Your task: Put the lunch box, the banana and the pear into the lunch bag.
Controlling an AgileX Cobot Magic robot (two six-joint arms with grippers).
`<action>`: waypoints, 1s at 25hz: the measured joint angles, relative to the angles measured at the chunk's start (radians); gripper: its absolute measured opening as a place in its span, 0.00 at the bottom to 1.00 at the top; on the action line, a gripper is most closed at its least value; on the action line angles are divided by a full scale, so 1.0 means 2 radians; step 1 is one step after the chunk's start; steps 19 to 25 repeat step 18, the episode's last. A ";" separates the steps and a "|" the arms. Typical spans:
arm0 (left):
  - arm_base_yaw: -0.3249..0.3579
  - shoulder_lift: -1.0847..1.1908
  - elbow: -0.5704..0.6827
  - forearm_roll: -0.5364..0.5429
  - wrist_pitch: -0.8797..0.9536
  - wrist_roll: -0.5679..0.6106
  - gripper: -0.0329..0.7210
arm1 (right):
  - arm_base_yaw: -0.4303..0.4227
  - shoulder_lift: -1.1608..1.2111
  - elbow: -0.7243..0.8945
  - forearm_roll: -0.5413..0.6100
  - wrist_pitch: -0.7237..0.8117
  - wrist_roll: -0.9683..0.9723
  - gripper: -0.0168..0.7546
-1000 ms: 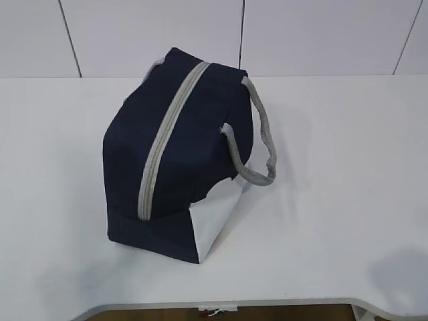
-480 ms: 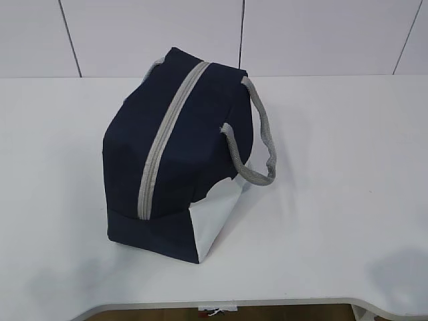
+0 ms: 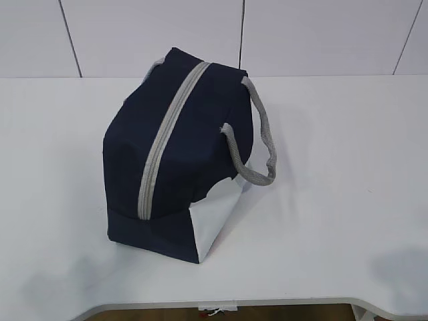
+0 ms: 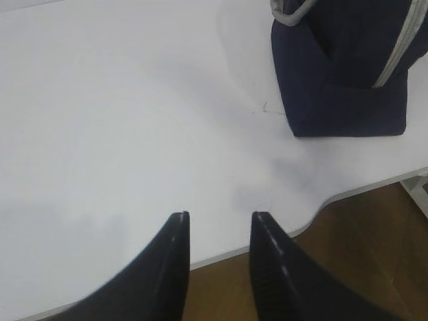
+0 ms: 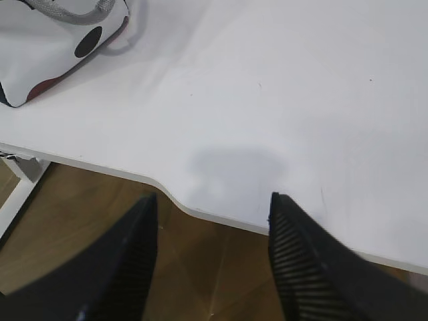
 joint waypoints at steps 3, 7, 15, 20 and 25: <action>0.000 0.000 0.000 0.000 0.000 0.000 0.35 | 0.000 0.000 0.000 0.000 0.000 0.000 0.59; 0.000 0.000 0.000 0.000 0.000 0.000 0.35 | 0.000 0.000 0.000 0.000 0.000 0.000 0.59; 0.000 0.000 0.000 0.000 0.000 0.000 0.36 | 0.000 0.000 0.000 0.000 0.000 0.000 0.59; 0.000 0.000 0.000 0.000 0.000 0.000 0.36 | 0.000 0.000 0.000 0.000 0.000 0.001 0.59; 0.000 0.000 0.000 0.000 0.000 0.000 0.36 | 0.000 0.000 0.000 0.000 0.000 0.001 0.59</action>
